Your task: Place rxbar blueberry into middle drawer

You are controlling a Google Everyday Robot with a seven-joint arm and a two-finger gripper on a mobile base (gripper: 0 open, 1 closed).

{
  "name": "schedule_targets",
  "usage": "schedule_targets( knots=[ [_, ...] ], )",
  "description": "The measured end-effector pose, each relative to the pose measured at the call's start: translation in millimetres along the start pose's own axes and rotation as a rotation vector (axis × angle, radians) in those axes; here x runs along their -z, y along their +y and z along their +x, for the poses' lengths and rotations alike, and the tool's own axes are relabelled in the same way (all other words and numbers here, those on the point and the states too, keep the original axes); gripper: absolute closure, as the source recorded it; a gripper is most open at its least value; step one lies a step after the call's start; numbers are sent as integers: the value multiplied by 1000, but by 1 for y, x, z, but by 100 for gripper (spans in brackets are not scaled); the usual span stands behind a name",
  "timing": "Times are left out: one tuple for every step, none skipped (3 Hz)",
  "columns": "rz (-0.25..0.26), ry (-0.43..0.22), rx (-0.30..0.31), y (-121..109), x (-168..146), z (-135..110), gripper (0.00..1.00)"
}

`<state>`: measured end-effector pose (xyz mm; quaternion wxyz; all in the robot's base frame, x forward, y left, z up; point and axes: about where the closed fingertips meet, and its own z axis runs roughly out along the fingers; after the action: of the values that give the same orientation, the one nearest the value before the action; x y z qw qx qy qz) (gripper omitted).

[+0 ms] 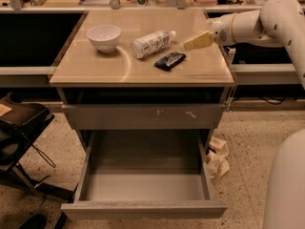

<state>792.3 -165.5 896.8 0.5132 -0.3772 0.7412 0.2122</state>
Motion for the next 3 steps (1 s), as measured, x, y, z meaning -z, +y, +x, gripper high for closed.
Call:
schedule_targets(
  knots=[
    [-23,7,-5,3,-9,3,0],
    [-110,57,-9,33,-44,17,0],
    [-129,52,-14,36,-55,17,0]
  ],
)
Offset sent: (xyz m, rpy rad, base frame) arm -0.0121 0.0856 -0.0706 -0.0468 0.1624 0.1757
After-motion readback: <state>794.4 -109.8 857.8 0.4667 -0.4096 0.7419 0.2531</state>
